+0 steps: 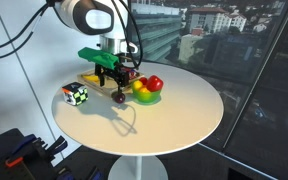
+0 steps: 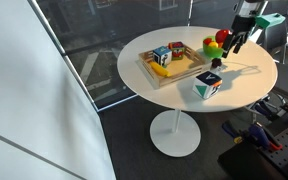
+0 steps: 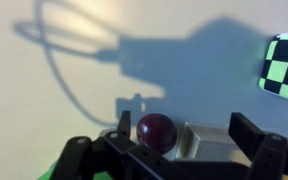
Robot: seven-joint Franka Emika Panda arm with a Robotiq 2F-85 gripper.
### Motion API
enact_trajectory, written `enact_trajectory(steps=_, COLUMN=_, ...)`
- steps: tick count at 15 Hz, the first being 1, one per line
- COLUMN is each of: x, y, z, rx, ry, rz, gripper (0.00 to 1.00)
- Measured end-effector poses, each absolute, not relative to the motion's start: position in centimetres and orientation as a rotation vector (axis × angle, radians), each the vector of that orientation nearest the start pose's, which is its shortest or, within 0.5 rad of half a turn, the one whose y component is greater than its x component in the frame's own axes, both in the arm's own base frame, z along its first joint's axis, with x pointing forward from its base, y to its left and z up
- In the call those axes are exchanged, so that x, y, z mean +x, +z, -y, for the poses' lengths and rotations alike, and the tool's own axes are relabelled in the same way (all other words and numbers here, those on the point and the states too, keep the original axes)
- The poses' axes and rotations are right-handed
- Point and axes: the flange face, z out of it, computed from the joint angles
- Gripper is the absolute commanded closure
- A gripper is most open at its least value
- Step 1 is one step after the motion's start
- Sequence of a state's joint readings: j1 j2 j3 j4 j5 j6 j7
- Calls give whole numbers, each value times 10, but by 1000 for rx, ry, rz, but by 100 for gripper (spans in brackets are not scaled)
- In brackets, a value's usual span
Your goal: Pick up the red strawberry toy and put it in the green bowl
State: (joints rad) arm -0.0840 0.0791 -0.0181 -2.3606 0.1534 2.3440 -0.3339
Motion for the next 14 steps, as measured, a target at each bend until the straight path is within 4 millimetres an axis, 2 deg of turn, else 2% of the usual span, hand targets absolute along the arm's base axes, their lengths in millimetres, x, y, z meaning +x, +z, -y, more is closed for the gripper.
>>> enact_trajectory(steps=8, x=465, y=361, z=36, rx=-3055, ry=105, rz=266, gripper=0)
enact_trajectory(steps=14, x=434, y=405, z=20, rx=-3044, ry=108, rz=285, gripper=0)
